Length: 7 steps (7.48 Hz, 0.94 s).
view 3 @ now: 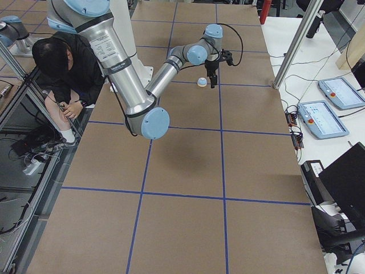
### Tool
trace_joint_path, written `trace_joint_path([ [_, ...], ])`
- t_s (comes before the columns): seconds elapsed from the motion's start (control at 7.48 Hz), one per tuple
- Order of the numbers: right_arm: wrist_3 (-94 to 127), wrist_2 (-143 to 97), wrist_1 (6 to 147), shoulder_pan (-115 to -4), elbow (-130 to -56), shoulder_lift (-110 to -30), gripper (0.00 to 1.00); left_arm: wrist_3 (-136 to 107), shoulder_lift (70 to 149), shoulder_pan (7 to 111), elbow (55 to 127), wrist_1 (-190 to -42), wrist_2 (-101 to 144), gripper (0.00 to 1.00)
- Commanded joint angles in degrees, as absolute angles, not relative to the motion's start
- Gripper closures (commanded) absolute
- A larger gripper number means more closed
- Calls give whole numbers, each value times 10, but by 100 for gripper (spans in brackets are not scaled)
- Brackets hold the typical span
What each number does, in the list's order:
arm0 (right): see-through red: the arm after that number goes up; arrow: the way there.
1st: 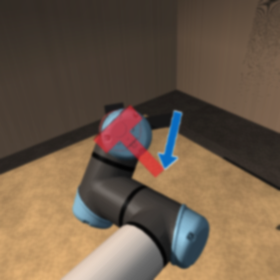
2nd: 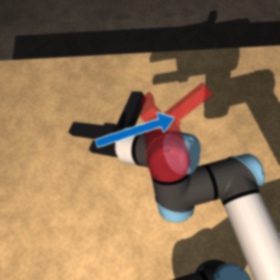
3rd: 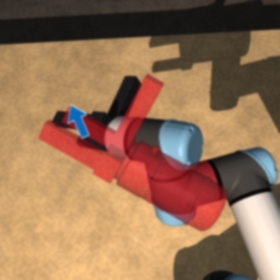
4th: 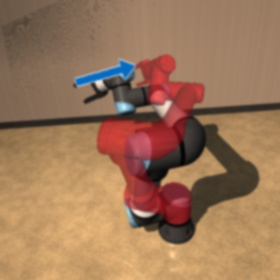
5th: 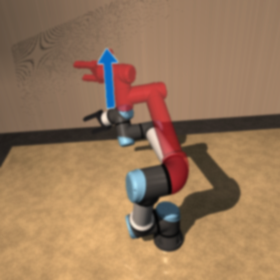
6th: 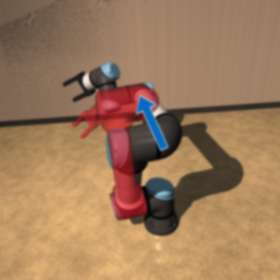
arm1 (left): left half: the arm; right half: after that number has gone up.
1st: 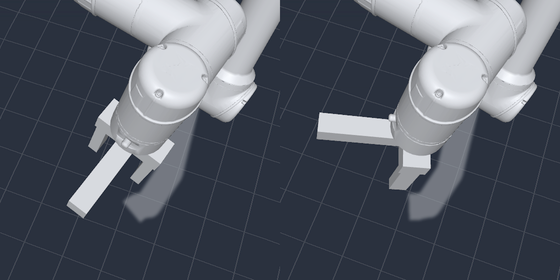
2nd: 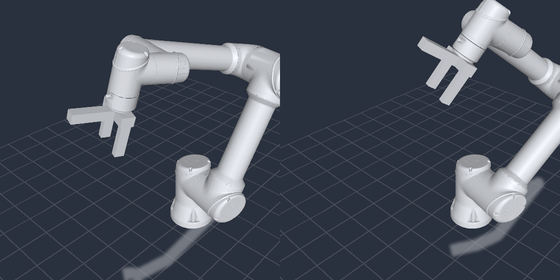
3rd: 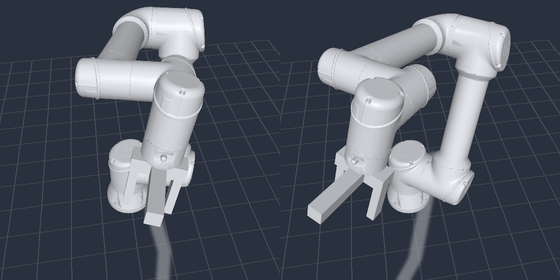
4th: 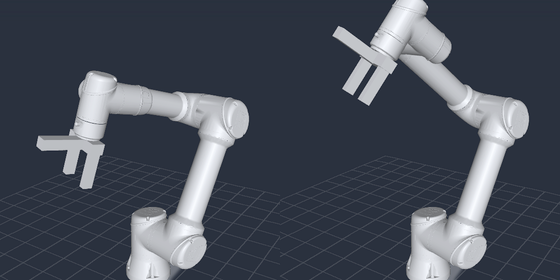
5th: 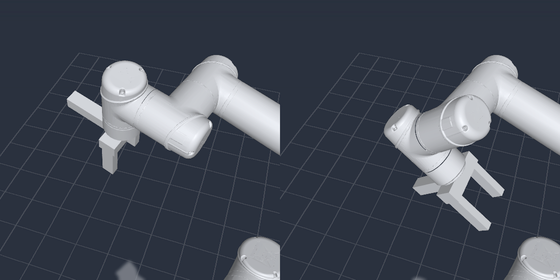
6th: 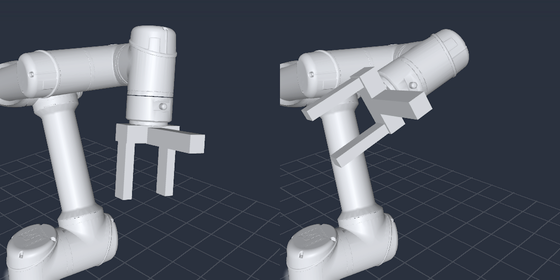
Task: Place and press bell with both arms
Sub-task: 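Move the right gripper over the bell's cream top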
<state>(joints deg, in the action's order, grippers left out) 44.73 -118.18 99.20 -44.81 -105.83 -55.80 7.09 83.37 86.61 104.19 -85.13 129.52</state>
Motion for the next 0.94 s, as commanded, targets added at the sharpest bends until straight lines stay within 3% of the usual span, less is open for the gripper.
trace_joint_path([
  [0.0,513,-1138,998,-390,-1015,-493,2,71,776,888,1082,-853,1309,0],
  [0.13,532,-1098,998,-355,-976,-463,8,69,770,888,1090,-852,1310,0],
  [0.27,543,-1084,992,-337,-951,-452,27,68,770,888,1090,-852,1310,0],
  [0.54,567,-1084,984,-317,-915,-433,90,68,771,888,1089,-852,1310,0],
  [0.67,574,-1084,912,-316,-867,-421,100,68,770,888,1089,-852,1310,0],
  [0.8,603,-1084,857,-316,-805,-392,100,68,771,888,1089,-852,1310,0],
])
